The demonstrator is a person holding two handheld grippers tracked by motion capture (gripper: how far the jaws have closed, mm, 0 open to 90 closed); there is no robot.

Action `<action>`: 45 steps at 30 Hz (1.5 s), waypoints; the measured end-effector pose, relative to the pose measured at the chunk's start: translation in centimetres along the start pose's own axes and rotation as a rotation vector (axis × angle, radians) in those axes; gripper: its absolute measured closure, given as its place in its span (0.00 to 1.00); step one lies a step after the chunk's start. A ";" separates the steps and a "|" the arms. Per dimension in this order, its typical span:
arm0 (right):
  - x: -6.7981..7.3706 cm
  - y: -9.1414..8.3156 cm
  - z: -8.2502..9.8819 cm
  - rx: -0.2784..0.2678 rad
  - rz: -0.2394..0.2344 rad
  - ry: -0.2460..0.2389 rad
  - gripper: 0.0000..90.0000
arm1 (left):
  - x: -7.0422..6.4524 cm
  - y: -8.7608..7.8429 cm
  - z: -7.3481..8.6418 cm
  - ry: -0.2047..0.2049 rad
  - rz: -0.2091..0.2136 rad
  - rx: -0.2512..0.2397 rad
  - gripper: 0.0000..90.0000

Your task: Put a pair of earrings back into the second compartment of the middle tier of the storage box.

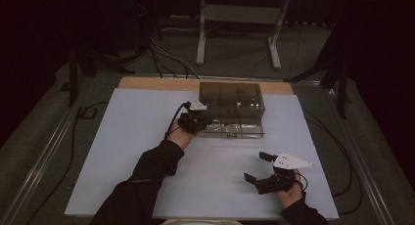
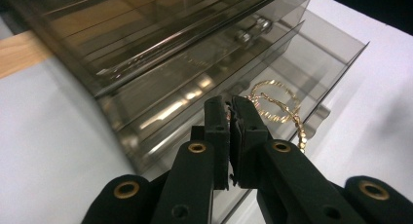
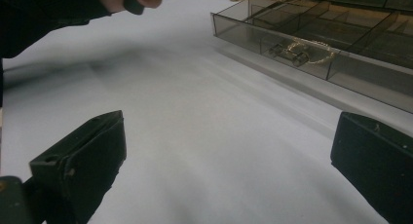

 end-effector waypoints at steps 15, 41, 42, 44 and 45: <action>0.1 -0.1 0.1 0.004 -0.004 -0.010 0.00 | -3.4 2.7 -2.4 0.019 0.015 -0.015 0.80; -0.4 0.0 0.4 0.005 0.000 0.005 0.00 | -1.8 -2.8 0.5 0.038 0.138 -0.064 0.31; -0.4 0.0 0.4 0.005 0.000 0.005 0.00 | -1.8 -2.8 0.5 0.038 0.138 -0.064 0.29; -0.4 0.1 0.3 0.003 0.001 0.007 0.00 | -1.6 -3.3 1.0 0.039 0.152 -0.064 0.21; -0.4 0.1 0.2 0.004 0.001 0.008 0.00 | -1.7 -3.4 1.2 0.061 0.172 -0.064 0.20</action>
Point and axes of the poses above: each handheld gripper's, and its own axes: y roughly forward along the jaws, z roughly out of its underside, x roughly to its left, the point moved 7 cm from there along y, roughly forward along the jaws, and after that the axes turned 15 degrees about x, right-handed, at the moved point
